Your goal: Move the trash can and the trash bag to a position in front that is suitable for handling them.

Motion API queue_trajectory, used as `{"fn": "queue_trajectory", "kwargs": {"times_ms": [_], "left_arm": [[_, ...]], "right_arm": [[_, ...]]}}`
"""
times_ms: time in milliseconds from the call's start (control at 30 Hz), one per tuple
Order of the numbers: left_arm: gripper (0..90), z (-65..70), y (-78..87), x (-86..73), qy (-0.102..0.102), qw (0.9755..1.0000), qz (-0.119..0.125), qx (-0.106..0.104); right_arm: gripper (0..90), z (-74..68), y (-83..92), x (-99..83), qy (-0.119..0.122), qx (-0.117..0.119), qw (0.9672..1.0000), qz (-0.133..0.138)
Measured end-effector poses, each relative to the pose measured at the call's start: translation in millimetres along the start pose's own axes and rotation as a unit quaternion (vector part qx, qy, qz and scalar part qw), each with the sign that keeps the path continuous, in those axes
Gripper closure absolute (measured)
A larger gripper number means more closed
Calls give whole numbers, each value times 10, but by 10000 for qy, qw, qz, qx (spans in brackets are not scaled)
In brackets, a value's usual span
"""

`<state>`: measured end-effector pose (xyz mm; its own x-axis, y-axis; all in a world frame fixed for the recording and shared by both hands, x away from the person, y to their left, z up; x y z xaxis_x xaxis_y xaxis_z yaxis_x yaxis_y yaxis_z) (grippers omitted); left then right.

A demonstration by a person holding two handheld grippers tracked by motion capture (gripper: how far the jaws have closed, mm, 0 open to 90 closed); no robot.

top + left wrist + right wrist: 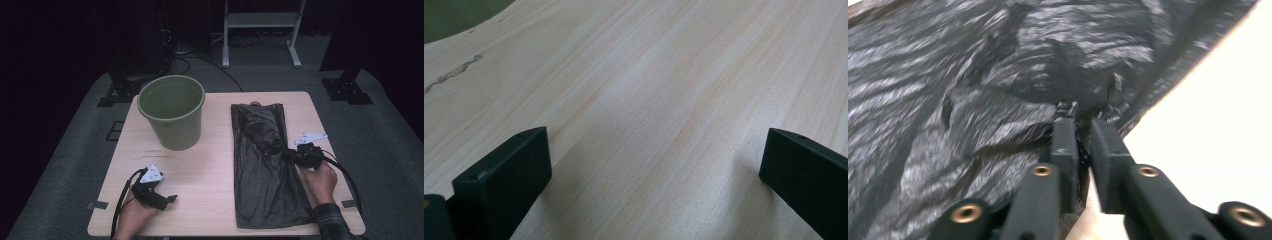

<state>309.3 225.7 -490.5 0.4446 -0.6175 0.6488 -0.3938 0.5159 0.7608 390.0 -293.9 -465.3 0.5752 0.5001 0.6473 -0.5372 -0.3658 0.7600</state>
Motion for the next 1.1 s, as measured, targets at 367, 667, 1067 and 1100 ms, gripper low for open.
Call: {"fn": "queue_trajectory", "kwargs": {"times_ms": [367,667,1067,1100], "left_arm": [[0,2,0,1,8,10000,-5,11],[0,3,0,1,14,10000,-4,16],[0,4,0,1,15,10000,-4,19],[0,4,0,1,16,10000,-4,18]], "right_arm": [[396,-317,382,-240,-126,220,9994,227],[359,-700,454,-582,-10,276,9996,-85],[825,-773,485,-767,-138,415,9990,-83],[870,-767,480,-764,-126,460,9988,-80]]}}
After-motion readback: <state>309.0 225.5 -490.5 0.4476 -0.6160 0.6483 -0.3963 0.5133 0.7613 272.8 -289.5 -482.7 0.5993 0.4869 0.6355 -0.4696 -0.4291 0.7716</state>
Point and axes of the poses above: each handheld gripper's, and its own axes: y roughly backward along the jaws, x roughly out of its top, z roughly to its right, the point moved 1 cm from there along -y, roughly forward along the jaws, and after that the axes turned 5 degrees about -z, right-handed, at the moved point
